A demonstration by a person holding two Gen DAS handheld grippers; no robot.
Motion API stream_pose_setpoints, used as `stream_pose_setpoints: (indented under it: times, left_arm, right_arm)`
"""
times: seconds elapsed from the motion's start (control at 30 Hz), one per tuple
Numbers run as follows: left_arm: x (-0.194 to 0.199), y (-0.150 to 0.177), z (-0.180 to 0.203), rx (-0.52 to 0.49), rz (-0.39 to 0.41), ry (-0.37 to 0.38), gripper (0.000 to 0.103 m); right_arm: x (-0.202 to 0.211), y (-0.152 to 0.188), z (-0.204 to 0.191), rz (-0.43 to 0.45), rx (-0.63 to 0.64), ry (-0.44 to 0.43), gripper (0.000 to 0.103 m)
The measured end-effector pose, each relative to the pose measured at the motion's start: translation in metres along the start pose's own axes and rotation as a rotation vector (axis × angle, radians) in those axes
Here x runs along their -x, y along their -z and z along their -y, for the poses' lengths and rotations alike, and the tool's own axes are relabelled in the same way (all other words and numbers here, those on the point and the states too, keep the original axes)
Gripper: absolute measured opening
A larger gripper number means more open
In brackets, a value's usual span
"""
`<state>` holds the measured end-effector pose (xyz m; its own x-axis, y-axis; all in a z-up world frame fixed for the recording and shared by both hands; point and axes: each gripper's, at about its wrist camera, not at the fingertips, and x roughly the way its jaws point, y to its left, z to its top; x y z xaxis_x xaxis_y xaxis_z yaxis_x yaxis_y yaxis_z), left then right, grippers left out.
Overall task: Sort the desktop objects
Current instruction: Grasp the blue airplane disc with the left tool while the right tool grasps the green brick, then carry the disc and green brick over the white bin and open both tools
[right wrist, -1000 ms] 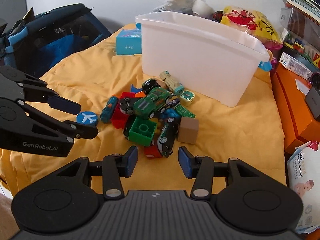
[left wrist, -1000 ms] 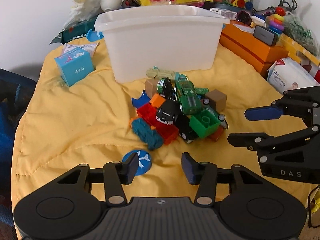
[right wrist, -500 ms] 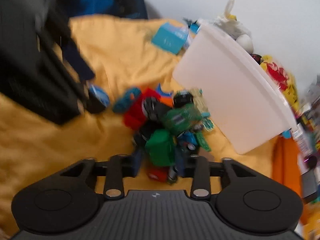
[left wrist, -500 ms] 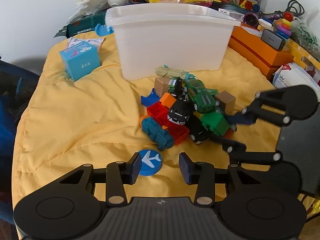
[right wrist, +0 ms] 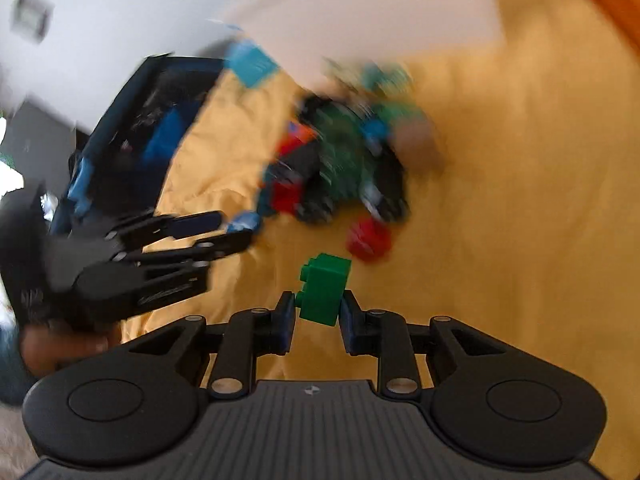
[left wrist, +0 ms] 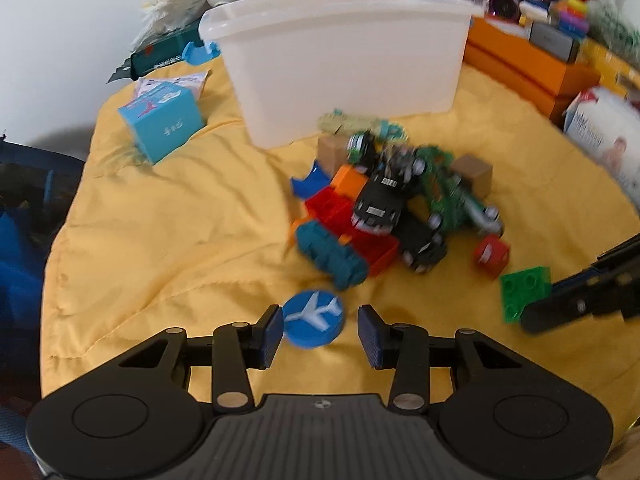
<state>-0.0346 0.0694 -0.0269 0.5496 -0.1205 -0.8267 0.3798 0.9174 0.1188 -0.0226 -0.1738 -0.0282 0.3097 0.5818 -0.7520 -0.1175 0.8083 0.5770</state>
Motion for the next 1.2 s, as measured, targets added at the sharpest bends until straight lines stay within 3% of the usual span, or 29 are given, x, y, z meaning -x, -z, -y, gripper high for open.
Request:
stream_pose_setpoints:
  times: [0.07,0.23,0.4,0.53,0.7,0.87,0.93,1.03,1.2]
  left_arm:
    - [-0.003,0.003,-0.001,-0.014,-0.010,-0.010,0.046]
    - [-0.013,0.005,0.004,-0.074,-0.003,-0.005,0.041]
    - [-0.013,0.006,0.013,-0.191,0.004,-0.018,0.041]
    - [-0.020,-0.006,0.003,-0.128,-0.020,0.035,0.044]
    - [-0.019,-0.003,-0.005,-0.018,-0.034,0.069,0.042]
    - [0.007,0.007,0.012,-0.047,-0.002,0.094,0.042]
    - [0.012,0.008,0.018,-0.046,0.006,0.124,0.042]
    - [0.006,0.013,0.029,-0.072,-0.015,0.135,0.042]
    - [0.022,-0.002,0.029,-0.065,0.049,0.134,0.042]
  right_arm:
    - [0.000,0.003,0.005,0.001,-0.014,0.040,0.031]
    - [0.013,0.004,-0.008,0.061,0.128,0.191,0.046]
    - [0.016,0.004,-0.016,0.078,0.180,0.205,0.049]
    - [0.019,0.004,-0.017,0.083,0.200,0.212,0.051]
    - [0.016,0.009,-0.040,0.099,0.350,0.289,0.051]
    - [0.000,0.024,-0.059,0.060,0.584,0.382,0.051]
    - [-0.009,0.028,-0.055,0.038,0.601,0.412,0.047]
    - [-0.008,0.029,-0.046,0.047,0.554,0.384,0.036]
    - [0.012,0.018,-0.056,0.108,0.577,0.419,0.036]
